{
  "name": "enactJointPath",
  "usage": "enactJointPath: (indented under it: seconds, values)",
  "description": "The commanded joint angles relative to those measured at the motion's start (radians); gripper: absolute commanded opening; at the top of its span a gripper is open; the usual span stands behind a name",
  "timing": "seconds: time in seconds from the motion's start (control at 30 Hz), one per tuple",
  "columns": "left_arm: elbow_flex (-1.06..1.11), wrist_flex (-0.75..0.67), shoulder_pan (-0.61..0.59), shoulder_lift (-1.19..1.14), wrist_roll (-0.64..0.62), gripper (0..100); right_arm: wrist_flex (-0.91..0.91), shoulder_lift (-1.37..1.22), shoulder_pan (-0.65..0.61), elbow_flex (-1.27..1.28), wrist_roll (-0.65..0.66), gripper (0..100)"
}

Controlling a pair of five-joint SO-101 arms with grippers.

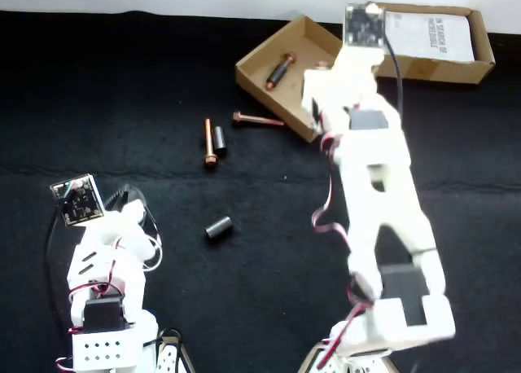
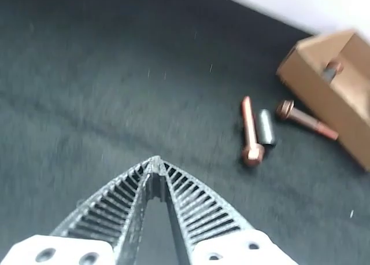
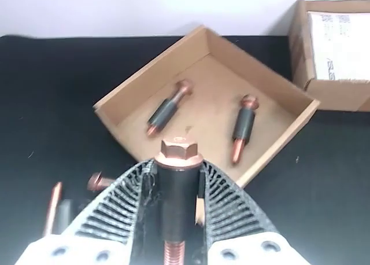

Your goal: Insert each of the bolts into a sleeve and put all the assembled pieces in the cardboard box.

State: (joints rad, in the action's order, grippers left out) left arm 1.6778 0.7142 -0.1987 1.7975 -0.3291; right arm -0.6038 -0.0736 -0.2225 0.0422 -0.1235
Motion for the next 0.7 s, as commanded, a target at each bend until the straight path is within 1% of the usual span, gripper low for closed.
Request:
enactJointPath:
  seconds: [0.0, 0.23, 0.37, 0.53, 0.6, 0.67]
  values:
    - [0.016, 0.044, -0.004, 0.002, 0.008, 1, -0.002, -0.151, 0.031, -0.231, 0.011, 0.8]
    - [0.016, 0.048, -0.002, 0.002, 0.008, 1, 0.001, -0.443, 0.028, -0.493, 0.009, 0.8]
    - [0.016, 0.048, -0.002, 0.002, 0.009, 1, 0.058, -0.624, 0.031, -0.682, 0.012, 0.8]
    - [0.016, 0.043, -0.002, 0.002, 0.009, 1, 0.059, -0.823, 0.031, -0.924, 0.015, 1.2]
    - [0.016, 0.043, -0.002, 0.002, 0.009, 1, 0.051, -0.877, 0.028, -0.995, 0.061, 1.4]
    - [0.016, 0.043, -0.002, 0.002, 0.009, 1, -0.001, -0.911, 0.016, -1.055, 0.114, 5.0]
